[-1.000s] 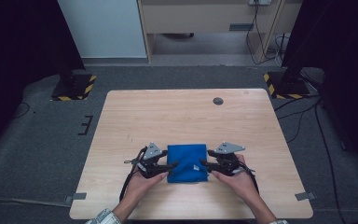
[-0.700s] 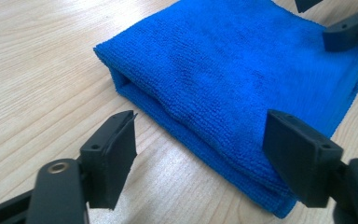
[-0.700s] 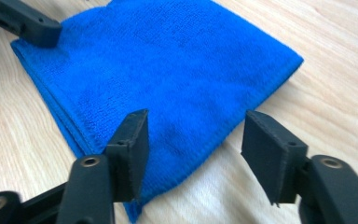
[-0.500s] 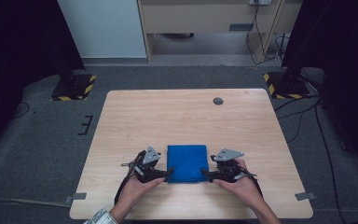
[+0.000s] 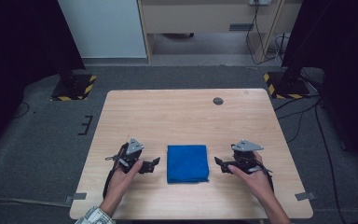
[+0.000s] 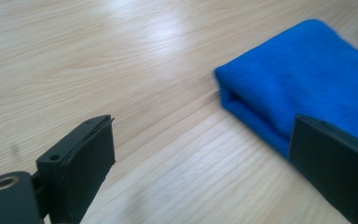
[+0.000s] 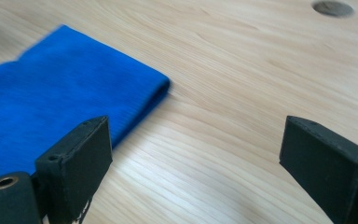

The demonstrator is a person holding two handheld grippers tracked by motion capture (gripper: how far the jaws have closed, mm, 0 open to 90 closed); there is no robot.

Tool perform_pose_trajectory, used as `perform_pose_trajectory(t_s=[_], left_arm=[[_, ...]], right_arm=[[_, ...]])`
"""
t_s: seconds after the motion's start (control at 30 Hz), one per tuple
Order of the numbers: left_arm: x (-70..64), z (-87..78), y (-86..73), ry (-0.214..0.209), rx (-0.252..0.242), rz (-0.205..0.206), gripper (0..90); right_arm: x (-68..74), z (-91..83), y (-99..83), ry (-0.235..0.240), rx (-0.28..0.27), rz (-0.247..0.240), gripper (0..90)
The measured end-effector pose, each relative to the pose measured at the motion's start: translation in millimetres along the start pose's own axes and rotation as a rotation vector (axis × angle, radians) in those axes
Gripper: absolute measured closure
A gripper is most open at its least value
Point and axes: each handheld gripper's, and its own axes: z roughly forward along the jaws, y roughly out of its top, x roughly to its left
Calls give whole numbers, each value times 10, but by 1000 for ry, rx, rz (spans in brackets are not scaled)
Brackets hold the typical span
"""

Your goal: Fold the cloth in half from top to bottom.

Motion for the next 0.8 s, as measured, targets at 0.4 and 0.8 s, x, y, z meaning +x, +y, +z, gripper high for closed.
perform_pose_trajectory(t_s=[0.4, 0.8], left_arm=[[391, 26, -122, 117, 76, -48, 62], [554, 102, -199, 145, 108, -112, 45]], right_arm=[[-437, -14, -118, -77, 43, 102, 99], [-797, 67, -140, -136, 64, 195, 121]])
